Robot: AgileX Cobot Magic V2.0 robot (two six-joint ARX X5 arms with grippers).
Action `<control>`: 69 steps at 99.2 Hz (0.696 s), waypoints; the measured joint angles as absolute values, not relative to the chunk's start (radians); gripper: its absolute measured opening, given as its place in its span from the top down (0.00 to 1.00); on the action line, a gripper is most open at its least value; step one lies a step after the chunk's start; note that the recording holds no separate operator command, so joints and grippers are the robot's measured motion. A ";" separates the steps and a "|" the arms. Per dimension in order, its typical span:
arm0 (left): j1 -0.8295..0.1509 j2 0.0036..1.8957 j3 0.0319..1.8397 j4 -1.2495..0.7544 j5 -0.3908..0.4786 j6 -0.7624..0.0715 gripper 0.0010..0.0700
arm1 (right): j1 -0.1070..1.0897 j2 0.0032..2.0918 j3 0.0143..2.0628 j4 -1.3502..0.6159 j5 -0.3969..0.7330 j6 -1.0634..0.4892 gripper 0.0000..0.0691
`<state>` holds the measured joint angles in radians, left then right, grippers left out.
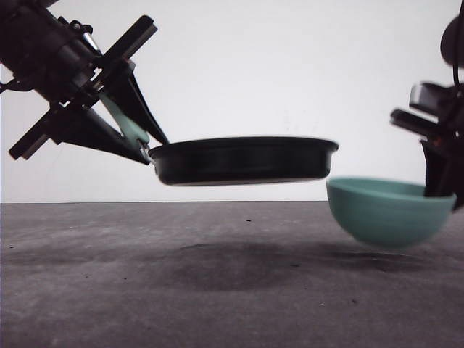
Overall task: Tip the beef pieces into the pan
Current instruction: 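Lift the green bowl with the right gripper over the raised pan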
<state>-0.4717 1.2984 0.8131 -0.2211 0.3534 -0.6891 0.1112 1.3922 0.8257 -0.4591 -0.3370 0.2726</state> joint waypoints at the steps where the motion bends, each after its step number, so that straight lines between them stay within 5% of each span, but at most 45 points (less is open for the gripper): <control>1: -0.472 1.298 0.813 -0.223 0.353 -0.687 0.83 | 0.111 1.388 0.826 -0.457 -0.337 0.273 0.98; 39: -0.477 1.298 0.813 -0.258 0.321 -0.670 0.83 | 0.243 1.101 0.873 -0.271 -0.295 0.368 0.98; 69: -0.506 1.298 0.813 -0.249 0.321 -0.686 0.83 | 0.547 1.100 0.873 -0.237 0.008 0.375 0.98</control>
<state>-0.5064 1.2984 0.8131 -0.2485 0.3206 -0.6865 0.5468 1.1004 0.8730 -0.2371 0.0082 0.3752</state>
